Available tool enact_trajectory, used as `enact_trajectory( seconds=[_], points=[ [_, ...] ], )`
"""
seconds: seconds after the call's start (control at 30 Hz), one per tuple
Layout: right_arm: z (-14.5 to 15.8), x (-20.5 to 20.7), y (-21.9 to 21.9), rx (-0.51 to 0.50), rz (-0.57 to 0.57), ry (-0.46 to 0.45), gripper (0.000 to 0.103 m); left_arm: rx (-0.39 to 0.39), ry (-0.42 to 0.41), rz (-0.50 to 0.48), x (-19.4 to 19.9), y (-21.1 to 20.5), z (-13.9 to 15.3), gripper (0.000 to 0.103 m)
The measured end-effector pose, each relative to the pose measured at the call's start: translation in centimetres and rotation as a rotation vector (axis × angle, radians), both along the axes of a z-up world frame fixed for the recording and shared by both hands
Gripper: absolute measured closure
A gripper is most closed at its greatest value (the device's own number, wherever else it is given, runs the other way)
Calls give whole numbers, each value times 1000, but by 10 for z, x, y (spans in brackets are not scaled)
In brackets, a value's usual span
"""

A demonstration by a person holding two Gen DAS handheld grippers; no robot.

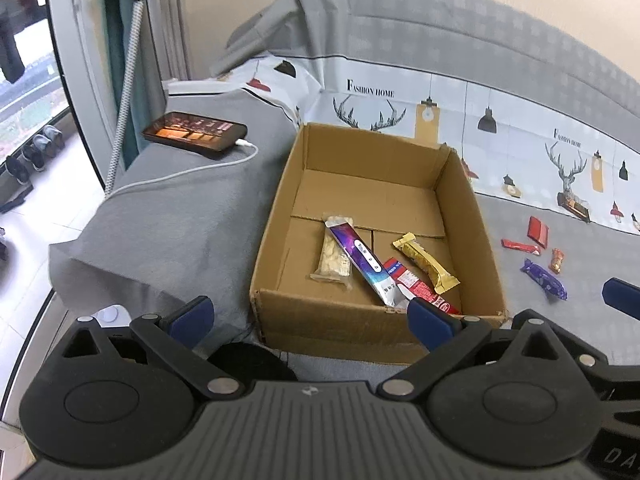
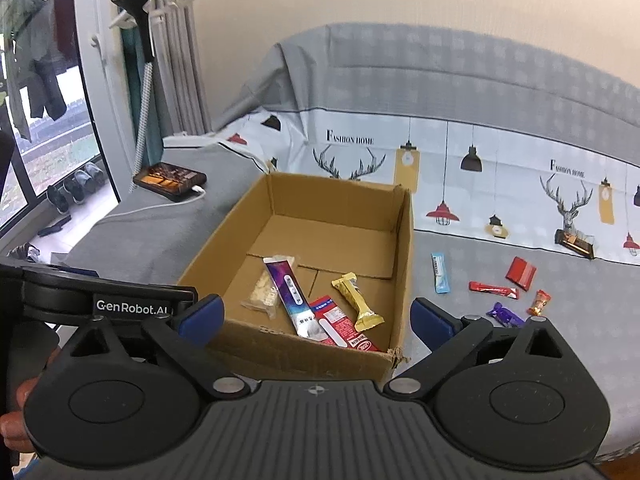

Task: Organize snacks
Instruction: 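Withdraw both tools from the box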

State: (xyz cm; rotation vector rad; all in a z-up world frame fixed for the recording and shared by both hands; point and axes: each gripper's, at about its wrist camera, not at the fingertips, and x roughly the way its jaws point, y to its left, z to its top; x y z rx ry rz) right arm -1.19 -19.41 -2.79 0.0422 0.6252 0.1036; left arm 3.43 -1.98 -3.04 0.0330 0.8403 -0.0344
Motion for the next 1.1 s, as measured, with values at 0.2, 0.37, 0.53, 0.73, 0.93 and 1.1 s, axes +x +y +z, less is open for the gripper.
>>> enact_trajectory(
  seconds=[0.2, 0.37, 0.53, 0.73, 0.93, 1.1],
  points=[
    [9, -23, 0, -4, -12, -44, 2, 7, -27, -2, -21, -2, 7, 0],
    [15, -39, -2, -5, -17, -81, 1, 14, -66, -8, -34, -5, 16, 0],
    [18, -50, -3, -3, -22, -103, 1, 23, -86, -13, -44, -9, 22, 0],
    [21, -57, -4, 0, -24, -119, 1, 31, -100, -16, -50, -12, 27, 0],
    [21, -60, -8, 6, -25, -128, 1, 45, -110, -19, -51, -16, 29, 0],
    [21, -62, -13, 10, -32, -133, 1, 64, -106, -36, -50, -24, 30, 0]
  ],
)
